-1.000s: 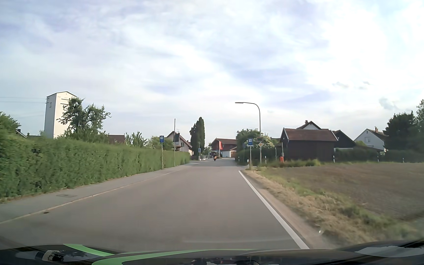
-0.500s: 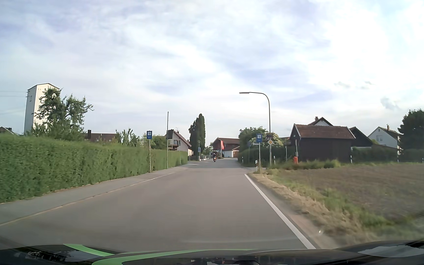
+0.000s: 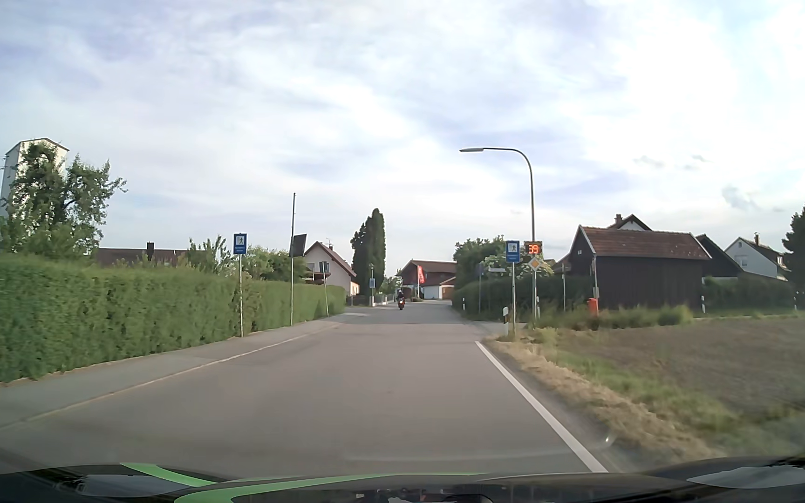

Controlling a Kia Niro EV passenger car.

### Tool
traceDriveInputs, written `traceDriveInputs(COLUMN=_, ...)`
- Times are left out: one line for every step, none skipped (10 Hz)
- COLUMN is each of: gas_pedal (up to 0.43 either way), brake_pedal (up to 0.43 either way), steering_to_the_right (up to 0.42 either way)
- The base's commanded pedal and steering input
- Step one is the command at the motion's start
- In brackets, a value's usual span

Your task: Follow the waypoints while adhering to traffic rules and regulations

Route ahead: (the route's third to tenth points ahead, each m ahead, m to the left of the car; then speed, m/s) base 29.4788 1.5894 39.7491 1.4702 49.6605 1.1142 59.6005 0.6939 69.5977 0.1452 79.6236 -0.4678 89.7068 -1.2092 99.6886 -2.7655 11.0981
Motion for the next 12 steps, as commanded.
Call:
traceDriveInputs(gas_pedal=0.098, brake_pedal=0.0, steering_to_the_right=0.006)
traceDriveInputs(gas_pedal=0.098, brake_pedal=0.0, steering_to_the_right=0.006)
traceDriveInputs(gas_pedal=0.098, brake_pedal=0.0, steering_to_the_right=0.006)
traceDriveInputs(gas_pedal=0.098, brake_pedal=0.0, steering_to_the_right=0.005)
traceDriveInputs(gas_pedal=0.098, brake_pedal=0.0, steering_to_the_right=0.004)
traceDriveInputs(gas_pedal=0.098, brake_pedal=0.0, steering_to_the_right=0.003)
traceDriveInputs(gas_pedal=0.098, brake_pedal=0.0, steering_to_the_right=0.003)
traceDriveInputs(gas_pedal=0.098, brake_pedal=0.0, steering_to_the_right=0.003)
traceDriveInputs(gas_pedal=0.098, brake_pedal=0.0, steering_to_the_right=0.003)
traceDriveInputs(gas_pedal=0.098, brake_pedal=0.0, steering_to_the_right=0.003)
traceDriveInputs(gas_pedal=0.098, brake_pedal=0.0, steering_to_the_right=0.003)
traceDriveInputs(gas_pedal=0.098, brake_pedal=0.0, steering_to_the_right=0.003)
